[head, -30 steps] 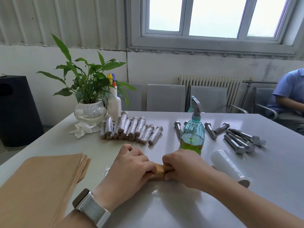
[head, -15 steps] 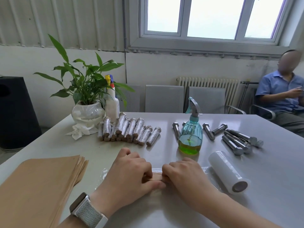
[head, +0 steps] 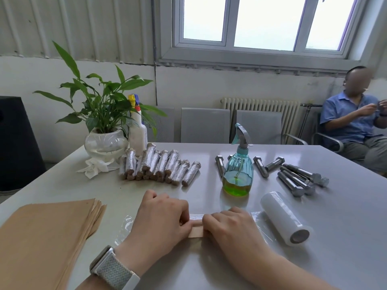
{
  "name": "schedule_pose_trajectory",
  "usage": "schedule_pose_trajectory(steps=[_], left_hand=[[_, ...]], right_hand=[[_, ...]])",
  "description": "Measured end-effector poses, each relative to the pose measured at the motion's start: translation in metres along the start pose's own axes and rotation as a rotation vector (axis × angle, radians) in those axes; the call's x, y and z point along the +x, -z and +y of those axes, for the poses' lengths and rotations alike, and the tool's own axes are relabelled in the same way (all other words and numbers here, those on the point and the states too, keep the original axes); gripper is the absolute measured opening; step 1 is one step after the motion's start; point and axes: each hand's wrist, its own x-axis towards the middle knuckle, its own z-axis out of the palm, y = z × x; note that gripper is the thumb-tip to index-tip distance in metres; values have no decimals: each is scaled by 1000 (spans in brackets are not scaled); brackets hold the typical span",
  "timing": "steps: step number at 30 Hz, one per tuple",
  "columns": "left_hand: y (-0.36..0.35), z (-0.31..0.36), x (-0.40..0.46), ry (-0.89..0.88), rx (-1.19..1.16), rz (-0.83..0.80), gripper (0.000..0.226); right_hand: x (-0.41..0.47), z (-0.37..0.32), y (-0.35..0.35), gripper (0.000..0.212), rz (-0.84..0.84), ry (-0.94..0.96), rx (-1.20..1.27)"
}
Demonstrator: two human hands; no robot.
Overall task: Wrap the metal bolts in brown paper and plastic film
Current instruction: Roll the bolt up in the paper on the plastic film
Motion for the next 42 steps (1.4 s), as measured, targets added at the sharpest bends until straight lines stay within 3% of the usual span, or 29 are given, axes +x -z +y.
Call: schedule_pose_trajectory(steps=[3, 6, 12, 17, 27, 31, 37, 42], left_hand=[[3, -4, -1, -7, -50, -28, 19], [5, -7, -1, -40, -85, -62, 14], [4, -12, -1, -111, -95, -73, 15], [1, -16, 0, -154, -52, -86, 21], [0, -19, 1, -185, -58, -89, 24], [-2, -20, -1, -193, -58, -74, 23], [-4, -18, -2, -197, -90, -50, 19], [-2, -27, -4, -164, -151, -64, 30]], right_hand=[[-1, 1, 3, 32, -78, -29, 54], [-5, 6, 8, 6, -155, -7, 200], [11, 37, 21, 28, -504, -75, 562], [50, 56, 14, 16, -660, -190, 579], [83, 55, 8, 25, -1040, -146, 513], [83, 51, 10, 24, -1019, -47, 394], [76, 49, 12, 23, -997, -69, 378], [80, 47, 16, 21, -943, -80, 333]])
